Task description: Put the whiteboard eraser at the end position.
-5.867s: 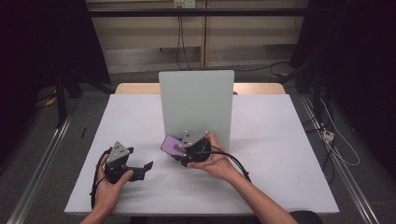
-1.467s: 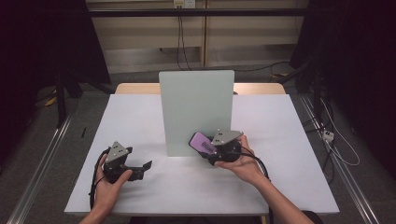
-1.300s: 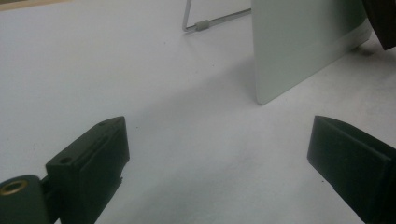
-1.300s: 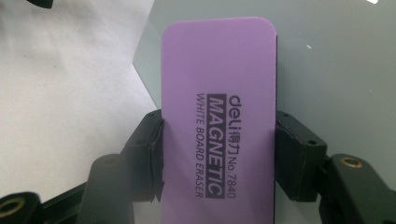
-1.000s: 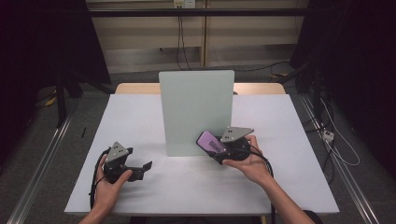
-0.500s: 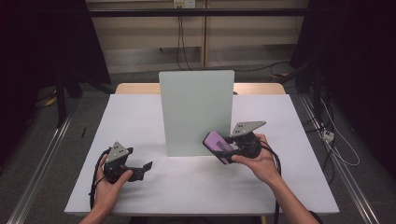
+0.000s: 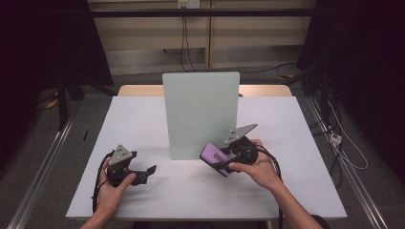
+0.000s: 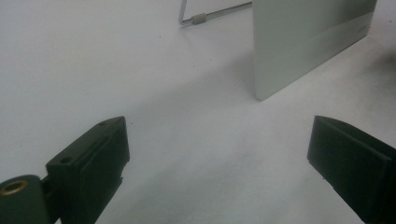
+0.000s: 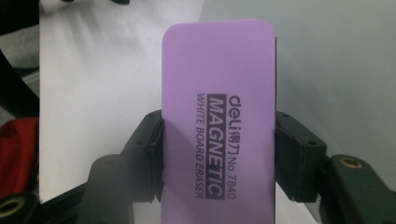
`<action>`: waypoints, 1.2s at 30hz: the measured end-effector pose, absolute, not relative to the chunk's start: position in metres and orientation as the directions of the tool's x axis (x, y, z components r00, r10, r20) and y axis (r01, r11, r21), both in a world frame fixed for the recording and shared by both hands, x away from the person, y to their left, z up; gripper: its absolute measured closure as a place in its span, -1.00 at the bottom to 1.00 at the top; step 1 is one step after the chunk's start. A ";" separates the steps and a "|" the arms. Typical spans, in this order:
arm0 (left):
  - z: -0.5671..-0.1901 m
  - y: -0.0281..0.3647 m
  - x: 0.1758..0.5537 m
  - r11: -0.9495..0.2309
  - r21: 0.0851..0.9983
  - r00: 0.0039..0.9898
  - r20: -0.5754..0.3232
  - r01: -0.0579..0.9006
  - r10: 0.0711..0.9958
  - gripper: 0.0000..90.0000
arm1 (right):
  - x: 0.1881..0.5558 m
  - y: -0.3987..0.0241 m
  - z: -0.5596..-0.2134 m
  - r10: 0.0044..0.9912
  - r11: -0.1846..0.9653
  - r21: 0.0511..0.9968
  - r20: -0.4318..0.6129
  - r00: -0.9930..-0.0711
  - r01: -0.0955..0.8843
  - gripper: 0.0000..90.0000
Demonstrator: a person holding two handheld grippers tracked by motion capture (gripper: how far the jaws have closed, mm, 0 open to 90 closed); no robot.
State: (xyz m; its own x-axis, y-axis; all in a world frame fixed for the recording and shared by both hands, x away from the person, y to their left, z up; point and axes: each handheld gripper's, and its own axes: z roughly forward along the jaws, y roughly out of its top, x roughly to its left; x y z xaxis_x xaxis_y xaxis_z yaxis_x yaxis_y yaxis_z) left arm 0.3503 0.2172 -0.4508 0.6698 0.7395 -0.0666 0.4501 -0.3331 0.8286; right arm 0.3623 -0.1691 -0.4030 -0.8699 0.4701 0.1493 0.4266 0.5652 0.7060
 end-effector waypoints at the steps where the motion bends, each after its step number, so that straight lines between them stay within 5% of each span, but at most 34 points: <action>1: -0.450 0.217 0.350 -0.327 0.830 0.667 -0.070 0.451 0.742 -0.88 | 0.362 -0.167 -0.404 0.462 0.577 0.701 0.143 -0.875 0.419 -0.08; 36: -0.448 0.215 0.350 -0.329 0.833 0.666 -0.061 0.444 0.744 -0.87 | 0.350 -0.131 -0.418 0.339 0.737 0.577 0.135 -0.931 0.352 -0.07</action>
